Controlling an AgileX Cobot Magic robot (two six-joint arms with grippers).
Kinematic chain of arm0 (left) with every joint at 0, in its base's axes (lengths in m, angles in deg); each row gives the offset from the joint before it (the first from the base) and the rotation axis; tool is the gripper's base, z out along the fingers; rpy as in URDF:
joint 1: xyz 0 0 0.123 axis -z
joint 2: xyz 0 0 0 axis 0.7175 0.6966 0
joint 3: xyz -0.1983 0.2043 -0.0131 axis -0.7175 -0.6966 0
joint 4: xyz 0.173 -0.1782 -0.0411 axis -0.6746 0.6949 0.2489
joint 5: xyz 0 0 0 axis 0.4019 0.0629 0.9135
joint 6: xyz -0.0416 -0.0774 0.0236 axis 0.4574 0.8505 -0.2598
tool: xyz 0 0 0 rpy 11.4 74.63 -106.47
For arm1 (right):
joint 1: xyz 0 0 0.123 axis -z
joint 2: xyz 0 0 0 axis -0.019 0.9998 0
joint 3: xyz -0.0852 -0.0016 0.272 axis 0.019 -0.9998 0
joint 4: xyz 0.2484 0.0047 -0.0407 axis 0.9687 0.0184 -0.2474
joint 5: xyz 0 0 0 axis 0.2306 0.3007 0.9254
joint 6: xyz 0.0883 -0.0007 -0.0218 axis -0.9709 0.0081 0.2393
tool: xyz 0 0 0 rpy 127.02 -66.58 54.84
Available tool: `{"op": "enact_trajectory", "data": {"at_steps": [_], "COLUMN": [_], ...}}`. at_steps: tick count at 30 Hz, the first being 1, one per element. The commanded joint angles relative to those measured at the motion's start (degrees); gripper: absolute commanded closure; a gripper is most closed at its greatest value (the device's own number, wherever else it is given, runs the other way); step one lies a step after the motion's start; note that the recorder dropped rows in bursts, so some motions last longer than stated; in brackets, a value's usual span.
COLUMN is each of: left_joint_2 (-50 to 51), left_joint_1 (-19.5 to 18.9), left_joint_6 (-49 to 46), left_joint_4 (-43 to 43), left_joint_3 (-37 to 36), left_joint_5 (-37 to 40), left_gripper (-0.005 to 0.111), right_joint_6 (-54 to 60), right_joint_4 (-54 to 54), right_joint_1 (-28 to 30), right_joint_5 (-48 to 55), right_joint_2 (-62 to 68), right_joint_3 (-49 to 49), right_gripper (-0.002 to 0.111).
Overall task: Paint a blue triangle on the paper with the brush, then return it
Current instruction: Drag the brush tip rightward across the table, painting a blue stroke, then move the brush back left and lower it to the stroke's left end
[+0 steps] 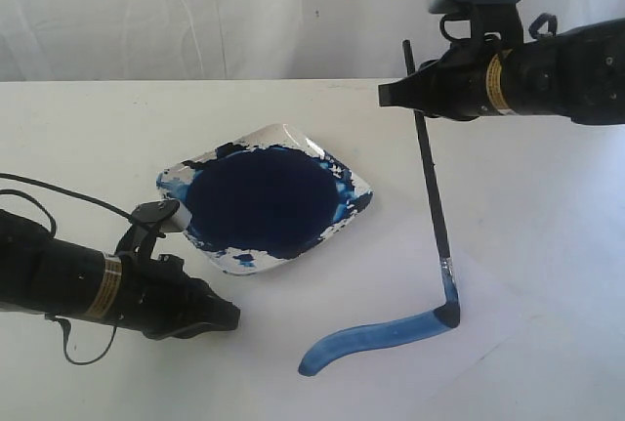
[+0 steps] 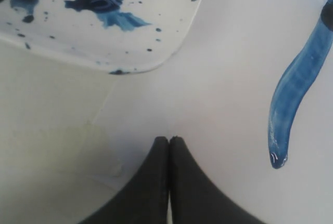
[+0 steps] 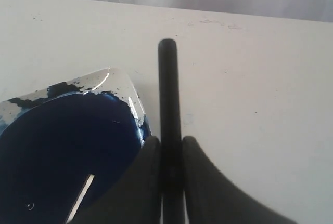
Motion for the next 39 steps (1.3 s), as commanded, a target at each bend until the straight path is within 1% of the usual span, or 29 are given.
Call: {"op": "enact_trajectory", "data": {"at_steps": [1, 5, 8, 10, 16, 19, 22, 27, 31, 39], "left_joint_2": [-0.1, -0.1, -0.1, -0.1, -0.1, -0.1, -0.1, -0.1, -0.1, -0.1], "left_joint_1": [0.2, 0.2, 0.2, 0.2, 0.2, 0.2, 0.2, 0.2, 0.2, 0.2], "left_joint_6": [-0.1, -0.1, -0.1, -0.1, -0.1, -0.1, -0.1, -0.1, -0.1, -0.1], "left_joint_4": [0.0, 0.0, 0.0, 0.0, 0.0, 0.0, 0.0, 0.0, 0.0, 0.0], "left_joint_3": [0.1, 0.1, 0.1, 0.1, 0.1, 0.1, 0.1, 0.1, 0.1, 0.1], "left_joint_5": [0.3, 0.3, 0.3, 0.3, 0.3, 0.3, 0.3, 0.3, 0.3, 0.3], "left_gripper": [0.107, 0.107, 0.107, 0.107, 0.107, 0.107, 0.107, 0.107, 0.107, 0.107], "right_joint_6": [1.1, -0.1, 0.0, -0.5, -5.0, -4.8, -4.0, -1.0, 2.3, 3.8], "right_joint_4": [-0.7, -0.6, 5.8, 6.5, 7.5, 9.8, 12.7, 17.5, 22.5, 24.3], "right_joint_1": [0.3, 0.3, 0.3, 0.3, 0.3, 0.3, 0.3, 0.2, 0.2, 0.2], "right_joint_5": [0.7, 0.6, 0.1, -1.1, -13.5, -16.4, -18.3, -27.0, -28.2, -31.1], "right_joint_2": [-0.1, -0.5, -2.8, -4.6, -6.3, -6.1, -5.0, -0.6, 2.0, 5.6], "right_joint_3": [-0.2, -0.2, -0.2, -0.2, 0.0, 0.0, 0.0, 0.0, 0.0, 0.0], "right_gripper": [0.108, 0.108, 0.108, 0.108, 0.108, 0.108, 0.108, 0.108, 0.108, 0.108]}}
